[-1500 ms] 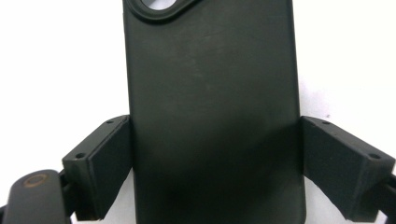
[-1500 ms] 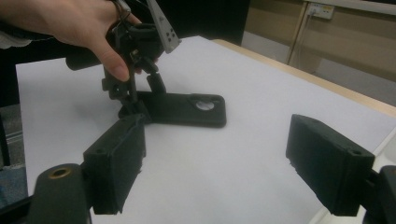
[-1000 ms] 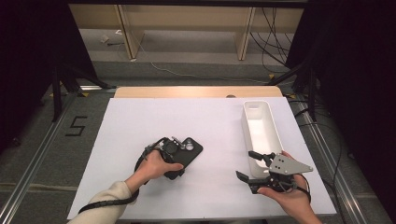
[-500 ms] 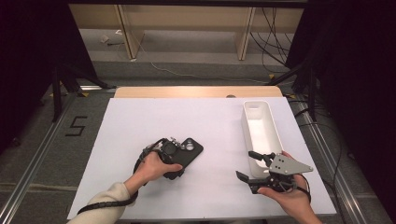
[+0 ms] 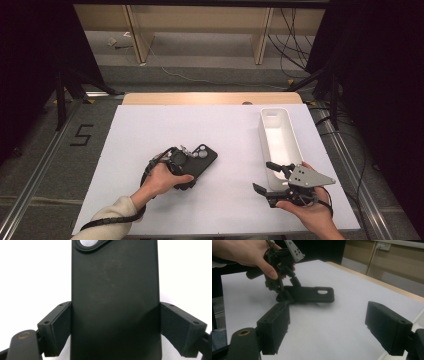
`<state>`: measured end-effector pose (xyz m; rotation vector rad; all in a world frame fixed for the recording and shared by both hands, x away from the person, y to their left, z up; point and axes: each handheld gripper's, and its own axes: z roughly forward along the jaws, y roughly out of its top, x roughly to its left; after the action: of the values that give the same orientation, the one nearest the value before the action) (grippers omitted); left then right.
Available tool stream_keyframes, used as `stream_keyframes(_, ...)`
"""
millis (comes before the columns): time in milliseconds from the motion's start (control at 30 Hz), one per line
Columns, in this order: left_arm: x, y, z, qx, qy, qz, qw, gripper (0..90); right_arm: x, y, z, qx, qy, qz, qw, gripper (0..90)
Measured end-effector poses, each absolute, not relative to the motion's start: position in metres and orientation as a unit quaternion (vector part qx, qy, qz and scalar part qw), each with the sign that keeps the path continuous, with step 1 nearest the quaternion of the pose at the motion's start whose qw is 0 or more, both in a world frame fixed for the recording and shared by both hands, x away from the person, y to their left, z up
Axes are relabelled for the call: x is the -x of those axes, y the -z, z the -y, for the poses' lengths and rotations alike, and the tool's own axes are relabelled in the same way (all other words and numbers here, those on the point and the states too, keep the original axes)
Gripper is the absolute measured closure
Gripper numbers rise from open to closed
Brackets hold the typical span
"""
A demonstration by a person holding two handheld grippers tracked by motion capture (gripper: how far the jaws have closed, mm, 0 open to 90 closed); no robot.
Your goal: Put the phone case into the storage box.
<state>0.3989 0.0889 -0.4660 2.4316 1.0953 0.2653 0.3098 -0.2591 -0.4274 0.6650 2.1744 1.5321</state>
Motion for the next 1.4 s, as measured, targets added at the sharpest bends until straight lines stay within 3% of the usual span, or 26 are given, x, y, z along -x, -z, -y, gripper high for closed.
stream_keyframes(633, -0.389, 0.453, -0.089, -0.853, -0.139, -0.384, 0.326, 15.3, -0.311, 0.427, 0.257, -0.24, -0.548, -0.776, 0.2, 21.3)
stream_keyframes(1400, -0.378, 0.441, -0.106, -0.824, -0.167, -0.38, 0.385, 15.2, -0.326, 0.423, 0.239, -0.251, -0.552, -0.769, 0.203, 22.1)
